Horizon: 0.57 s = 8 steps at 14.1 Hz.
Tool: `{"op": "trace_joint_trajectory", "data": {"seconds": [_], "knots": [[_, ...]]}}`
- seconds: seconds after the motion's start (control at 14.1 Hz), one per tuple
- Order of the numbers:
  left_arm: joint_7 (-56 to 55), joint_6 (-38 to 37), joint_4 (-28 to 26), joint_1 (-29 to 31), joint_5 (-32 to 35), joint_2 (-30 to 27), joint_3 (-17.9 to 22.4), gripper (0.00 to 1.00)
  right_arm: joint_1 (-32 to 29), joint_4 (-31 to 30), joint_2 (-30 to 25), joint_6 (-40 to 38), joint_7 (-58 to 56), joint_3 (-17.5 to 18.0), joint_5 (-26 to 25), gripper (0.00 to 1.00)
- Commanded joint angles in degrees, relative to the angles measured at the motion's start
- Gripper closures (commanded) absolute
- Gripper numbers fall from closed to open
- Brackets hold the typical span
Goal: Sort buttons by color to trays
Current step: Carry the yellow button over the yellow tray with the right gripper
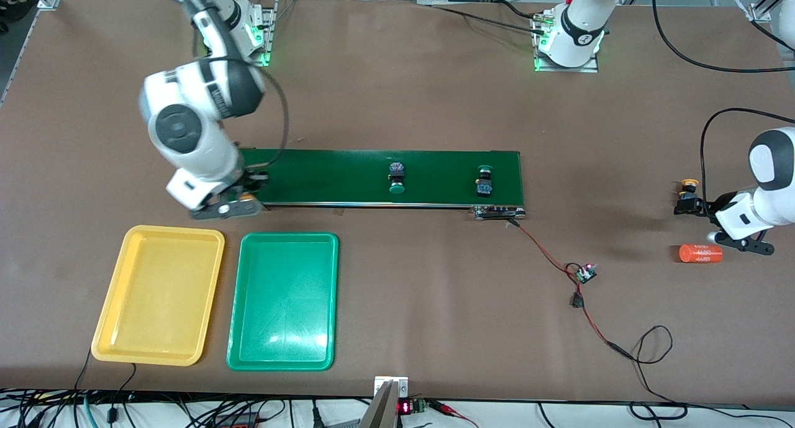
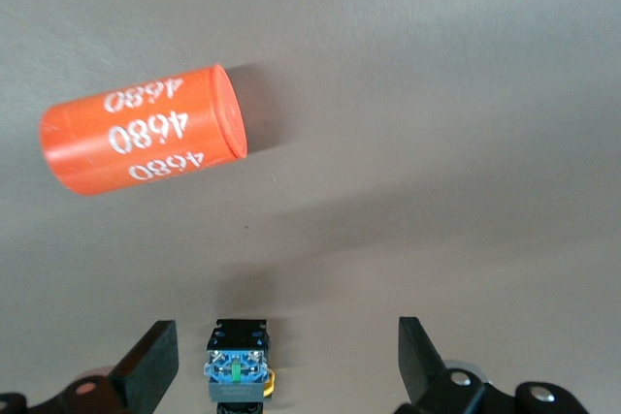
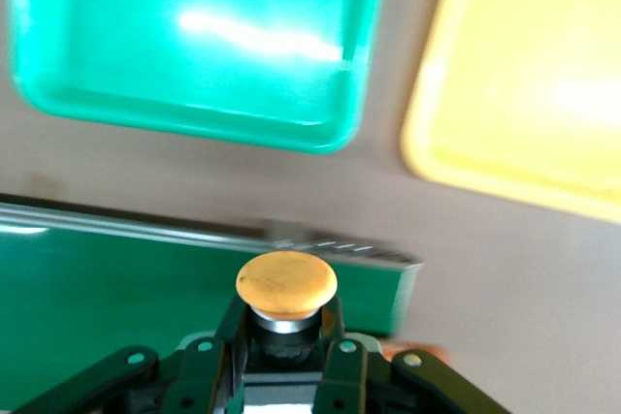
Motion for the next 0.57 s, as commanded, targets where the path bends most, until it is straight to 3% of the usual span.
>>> {"op": "trace_joint_trajectory", "data": {"seconds": [0.0, 0.28, 0.5], "knots": [[5.8, -1.0, 1.7, 1.3, 1.1, 2.3, -0.3, 0.00, -4.6, -0.5, -0.2, 2.7, -5.9, 0.7, -4.4, 0.80], [7.1, -0.9, 1.9, 2.3, 1.3, 3.2, -0.3, 0.00, -8.7, -0.6, 1.0, 8.5, -7.7, 0.7, -8.6, 0.80], [9.9, -0.9, 1.6, 3.9, 1.3, 3.4, -0.3, 0.00, -12.5, -0.6, 4.0, 17.7, -9.0, 0.7, -15.4, 0.80]]}}
